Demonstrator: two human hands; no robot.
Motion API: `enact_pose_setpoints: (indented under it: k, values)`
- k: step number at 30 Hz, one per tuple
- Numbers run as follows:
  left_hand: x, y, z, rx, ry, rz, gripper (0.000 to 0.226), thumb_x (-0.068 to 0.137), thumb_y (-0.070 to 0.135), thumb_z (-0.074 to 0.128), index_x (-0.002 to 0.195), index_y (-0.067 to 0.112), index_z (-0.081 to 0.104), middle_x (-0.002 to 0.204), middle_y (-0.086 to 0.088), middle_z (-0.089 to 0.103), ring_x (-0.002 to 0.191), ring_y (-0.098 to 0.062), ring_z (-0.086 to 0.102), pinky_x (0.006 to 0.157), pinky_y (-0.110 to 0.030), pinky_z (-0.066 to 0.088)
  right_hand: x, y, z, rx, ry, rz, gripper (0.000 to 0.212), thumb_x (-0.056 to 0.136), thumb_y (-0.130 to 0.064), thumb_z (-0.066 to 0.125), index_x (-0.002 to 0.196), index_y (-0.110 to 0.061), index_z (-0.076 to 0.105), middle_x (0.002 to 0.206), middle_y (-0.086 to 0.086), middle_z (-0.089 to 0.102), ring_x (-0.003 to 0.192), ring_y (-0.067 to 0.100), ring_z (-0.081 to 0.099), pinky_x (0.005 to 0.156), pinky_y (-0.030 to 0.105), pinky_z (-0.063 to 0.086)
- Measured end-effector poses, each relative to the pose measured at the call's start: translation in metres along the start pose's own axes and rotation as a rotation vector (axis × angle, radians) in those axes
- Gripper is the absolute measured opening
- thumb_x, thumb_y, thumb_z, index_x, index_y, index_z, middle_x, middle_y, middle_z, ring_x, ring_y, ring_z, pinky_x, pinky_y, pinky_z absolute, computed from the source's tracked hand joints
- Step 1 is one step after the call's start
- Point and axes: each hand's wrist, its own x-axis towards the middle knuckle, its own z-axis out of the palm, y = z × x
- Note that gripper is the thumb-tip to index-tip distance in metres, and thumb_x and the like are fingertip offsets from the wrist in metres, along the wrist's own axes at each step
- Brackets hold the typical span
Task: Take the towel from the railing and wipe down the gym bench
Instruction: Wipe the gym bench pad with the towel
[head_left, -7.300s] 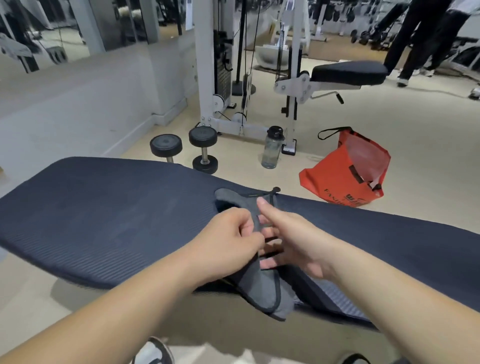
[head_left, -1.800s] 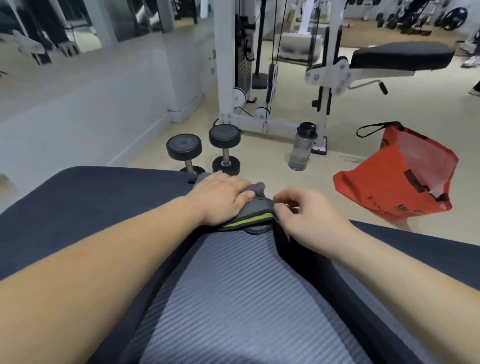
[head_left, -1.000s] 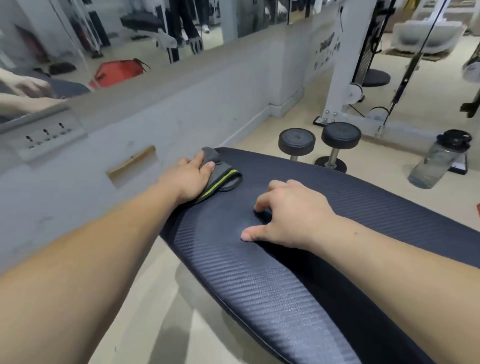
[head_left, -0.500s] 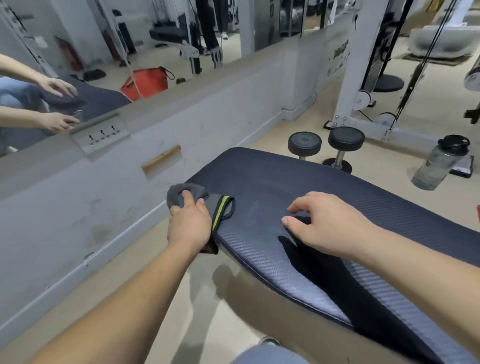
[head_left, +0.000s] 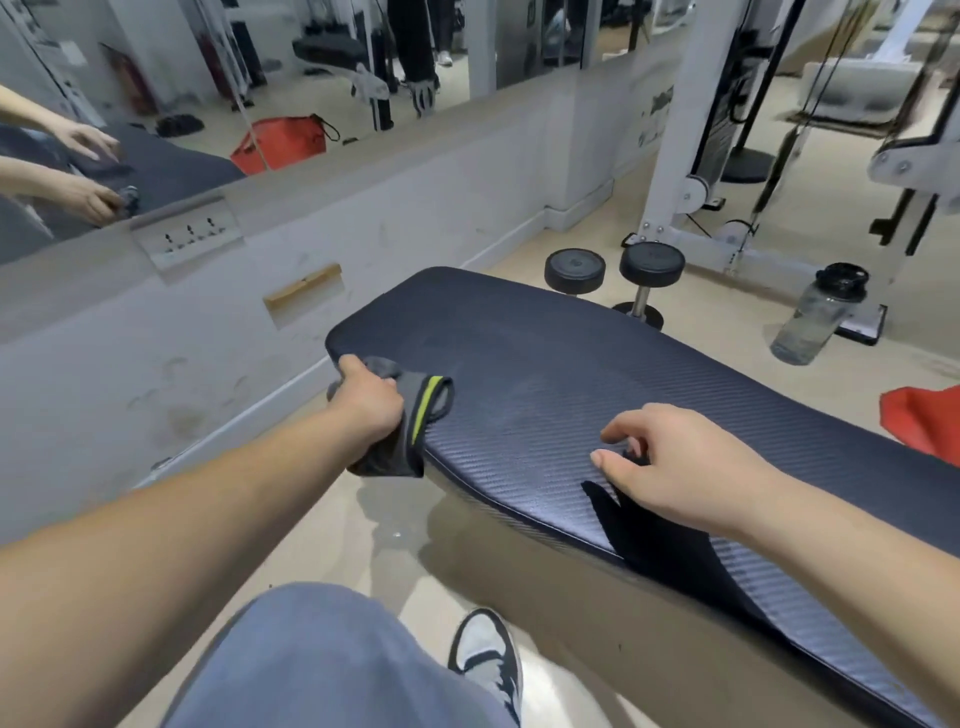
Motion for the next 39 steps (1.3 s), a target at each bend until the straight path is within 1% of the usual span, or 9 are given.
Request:
enact_pose_setpoints:
  k: [5,12,14,16,21,28,32,36,39]
  values:
    - [-0.029,0.013,0.018,0.051,-0.026,-0.088,0.064,0.102,0.033,0.049,0.149,0.006,0.015,0.149,-0.025,0.042,0.131,-0.045,0.048,0.110,-0.052,0.044,-0.051,0.046,-0.018,-0.053,-0.095,0.050,0.031,0.093,-0.058,0.059,0.079,-0.030,0.063,0.074,-0.015,0.065,0.072,-0.001,0.058,0.078,0.037,0.056]
    - [-0.147,0.019,0.069,-0.169,-0.031,-0.157,0.043,0.102,0.039,0.050,0.131,0.015,0.030,0.139,-0.019,0.050,0.126,-0.039,0.050,0.107,-0.048,0.045,-0.098,0.099,-0.012,0.005,-0.014,0.068,0.038,0.094,-0.056,0.059,0.077,-0.022,0.062,0.073,-0.010,0.067,0.073,0.007,0.061,0.073,0.040,0.057]
    - [-0.204,0.028,0.094,-0.328,-0.031,-0.164,0.023,0.109,0.032,0.045,0.119,0.016,0.032,0.118,-0.011,0.054,0.114,-0.027,0.049,0.090,-0.031,0.043,-0.104,0.107,-0.014,0.022,-0.020,0.057,0.038,0.094,-0.055,0.060,0.077,-0.021,0.063,0.073,-0.010,0.067,0.076,0.011,0.063,0.076,0.040,0.057]
    - [-0.257,0.040,0.133,-0.350,-0.077,-0.105,0.024,0.108,0.027,0.048,0.121,0.011,0.037,0.114,-0.012,0.056,0.105,-0.026,0.051,0.077,-0.030,0.037,-0.107,0.116,-0.015,0.032,-0.018,0.048,0.039,0.093,-0.054,0.061,0.074,-0.020,0.063,0.072,-0.008,0.067,0.078,0.015,0.064,0.077,0.041,0.057]
    - [-0.346,0.064,0.211,-0.356,-0.156,-0.028,0.031,0.103,0.030,0.056,0.122,0.015,0.037,0.132,-0.021,0.045,0.103,-0.034,0.053,0.097,-0.038,0.042,-0.118,0.134,-0.028,0.022,-0.037,0.083,0.046,0.094,-0.051,0.063,0.064,-0.017,0.056,0.062,-0.005,0.059,0.065,0.015,0.056,0.069,0.037,0.051]
    - [-0.294,0.038,0.164,-0.392,-0.018,0.016,0.036,0.103,0.028,0.056,0.127,0.006,0.040,0.120,-0.019,0.061,0.106,-0.035,0.059,0.089,-0.036,0.042,-0.136,0.156,-0.047,0.120,-0.072,0.140,0.044,0.097,-0.048,0.062,0.079,-0.008,0.070,0.075,0.003,0.078,0.056,0.012,0.065,0.076,0.032,0.058]
    - [-0.270,0.040,0.160,-0.480,0.061,-0.126,0.036,0.096,0.044,0.054,0.115,0.023,0.031,0.128,-0.020,0.055,0.102,-0.037,0.060,0.099,-0.047,0.050,-0.146,0.154,-0.051,0.110,-0.120,0.121,0.041,0.097,-0.049,0.062,0.069,-0.018,0.062,0.078,0.005,0.080,0.055,0.011,0.064,0.078,0.034,0.059]
    - [-0.324,0.060,0.191,-0.477,-0.037,-0.116,0.035,0.100,0.035,0.058,0.115,0.017,0.032,0.128,-0.019,0.051,0.099,-0.036,0.057,0.095,-0.038,0.044,-0.157,0.154,-0.048,0.131,-0.092,0.133,0.032,0.090,-0.053,0.070,0.092,-0.022,0.067,0.080,-0.006,0.072,0.074,0.016,0.066,0.073,0.031,0.051]
    - [-0.376,0.071,0.223,-0.431,-0.196,-0.058,0.036,0.101,0.034,0.059,0.118,0.015,0.034,0.126,-0.015,0.053,0.100,-0.032,0.056,0.090,-0.036,0.044,-0.168,0.157,-0.040,0.118,-0.127,0.156,0.074,0.078,-0.062,0.078,0.139,-0.025,0.056,0.102,-0.012,0.056,0.097,0.015,0.056,0.084,0.028,0.042]
